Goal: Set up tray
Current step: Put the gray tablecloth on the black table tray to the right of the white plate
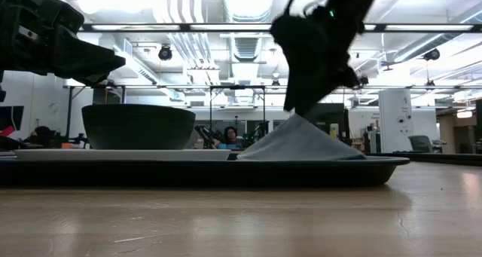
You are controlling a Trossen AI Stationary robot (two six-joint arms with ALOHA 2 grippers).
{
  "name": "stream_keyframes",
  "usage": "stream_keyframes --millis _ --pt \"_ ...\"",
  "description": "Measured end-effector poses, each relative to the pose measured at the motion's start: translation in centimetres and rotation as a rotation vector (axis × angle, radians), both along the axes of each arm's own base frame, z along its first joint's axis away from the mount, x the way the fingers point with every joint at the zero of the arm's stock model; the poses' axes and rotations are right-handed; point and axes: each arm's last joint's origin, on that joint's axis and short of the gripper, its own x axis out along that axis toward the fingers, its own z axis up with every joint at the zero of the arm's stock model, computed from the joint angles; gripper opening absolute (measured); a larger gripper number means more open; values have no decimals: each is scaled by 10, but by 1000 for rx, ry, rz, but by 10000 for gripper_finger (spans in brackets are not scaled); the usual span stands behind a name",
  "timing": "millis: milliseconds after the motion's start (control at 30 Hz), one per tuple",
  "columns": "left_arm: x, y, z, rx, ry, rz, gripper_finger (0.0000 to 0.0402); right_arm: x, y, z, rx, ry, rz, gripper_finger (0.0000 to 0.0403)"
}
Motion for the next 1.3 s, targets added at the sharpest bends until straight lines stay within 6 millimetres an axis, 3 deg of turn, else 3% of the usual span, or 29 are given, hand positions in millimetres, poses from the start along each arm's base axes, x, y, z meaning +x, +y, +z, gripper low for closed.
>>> stream_keyframes --millis 200,400,533,700,867,1100,1300 --pt "0 0 0 0 0 1 105 5 0 40 -78 81 102 141" --pt "0 0 0 0 0 0 105 12 1 79 -135 48 211 129" --pt "0 0 0 0 0 0 105 17 0 89 -183 0 218 128" --pt "0 0 0 0 0 1 105 16 -4 71 -216 58 349 134" --pt "0 0 0 0 0 0 105 8 -26 33 -186 174 442 137" --pt "0 0 0 0 0 0 105 7 -36 -5 -210 86 656 127" --pt "0 0 0 0 0 0 105 -1 -52 -24 -193 110 631 123"
